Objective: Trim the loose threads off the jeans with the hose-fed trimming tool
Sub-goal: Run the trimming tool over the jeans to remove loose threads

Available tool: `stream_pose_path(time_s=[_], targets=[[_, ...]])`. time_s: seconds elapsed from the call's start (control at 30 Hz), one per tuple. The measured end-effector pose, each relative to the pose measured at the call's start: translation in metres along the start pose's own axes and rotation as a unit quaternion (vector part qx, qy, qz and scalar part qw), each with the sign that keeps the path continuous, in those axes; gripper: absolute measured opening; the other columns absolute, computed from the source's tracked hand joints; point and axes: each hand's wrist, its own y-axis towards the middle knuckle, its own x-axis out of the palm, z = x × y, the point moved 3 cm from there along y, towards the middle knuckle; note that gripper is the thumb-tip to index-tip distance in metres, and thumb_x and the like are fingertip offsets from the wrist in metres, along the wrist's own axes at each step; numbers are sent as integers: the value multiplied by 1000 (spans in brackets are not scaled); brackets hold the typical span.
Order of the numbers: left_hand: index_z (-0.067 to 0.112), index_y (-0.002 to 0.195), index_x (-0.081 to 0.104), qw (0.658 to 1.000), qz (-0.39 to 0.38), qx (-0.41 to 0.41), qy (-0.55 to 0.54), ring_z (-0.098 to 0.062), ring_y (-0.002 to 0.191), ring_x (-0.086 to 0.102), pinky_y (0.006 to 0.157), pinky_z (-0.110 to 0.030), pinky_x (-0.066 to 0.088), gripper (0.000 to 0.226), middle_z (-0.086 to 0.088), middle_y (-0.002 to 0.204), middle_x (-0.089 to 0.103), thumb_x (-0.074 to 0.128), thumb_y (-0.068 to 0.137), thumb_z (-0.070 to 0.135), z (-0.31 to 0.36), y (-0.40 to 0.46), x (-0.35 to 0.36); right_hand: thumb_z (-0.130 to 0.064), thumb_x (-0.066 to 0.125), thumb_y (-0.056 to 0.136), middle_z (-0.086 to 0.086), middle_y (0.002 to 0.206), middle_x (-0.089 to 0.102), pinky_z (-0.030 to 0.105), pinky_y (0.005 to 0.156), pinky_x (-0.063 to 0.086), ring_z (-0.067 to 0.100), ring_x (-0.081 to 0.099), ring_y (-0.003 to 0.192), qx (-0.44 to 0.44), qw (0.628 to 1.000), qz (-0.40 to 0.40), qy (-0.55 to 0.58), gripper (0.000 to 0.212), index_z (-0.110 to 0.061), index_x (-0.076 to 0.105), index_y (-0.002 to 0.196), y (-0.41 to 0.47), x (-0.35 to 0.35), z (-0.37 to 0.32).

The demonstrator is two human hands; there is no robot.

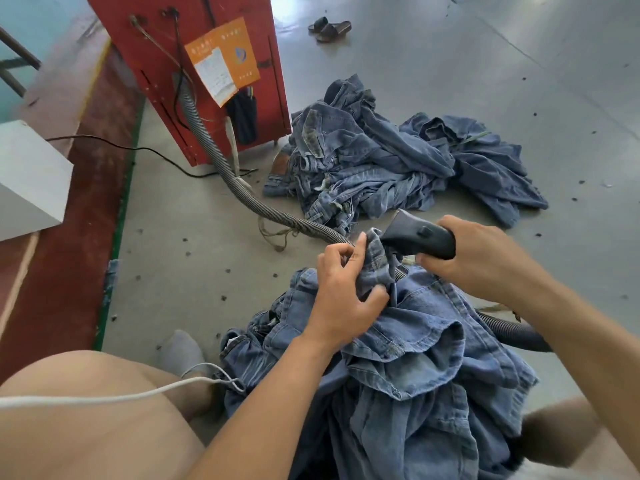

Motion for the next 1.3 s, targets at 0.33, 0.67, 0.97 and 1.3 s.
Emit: stream_pose_path(time_s=[0.33,0.67,0.97,1.3], targets=[[14,141,60,976,167,-113,-87,-5,99,61,91,-11,47,52,3,111,62,76,93,23,-14,0,-7,-57,70,82,-12,72,62,33,57,42,7,58,66,-19,999,-19,43,27,-37,55,89,-16,-15,-1],[4,118,63,796,73,-256,-543,-24,98,70,93,-43,59,40,-12,105,74,80,83,1,-17,4,24,-47,72,88,-6,78,64,37,63,45,16,60,73,-8,999,-42,11,25,-29,55,89,-5,-2,-10],[6,104,74,787,69,-261,-555,-23,89,74,81,-34,61,21,-10,96,79,73,87,-6,-12,8,18,-55,74,80,-14,73,64,33,57,43,5,59,66,-36,997,-42,46,25,-40,56,86,-7,-10,1],[6,107,77,761,-60,-262,-591,-24,91,75,80,-39,64,22,-15,108,76,60,96,-3,-5,2,18,-49,77,85,-6,75,65,40,66,53,16,63,67,-18,995,9,102,24,-31,61,92,0,-23,1]])
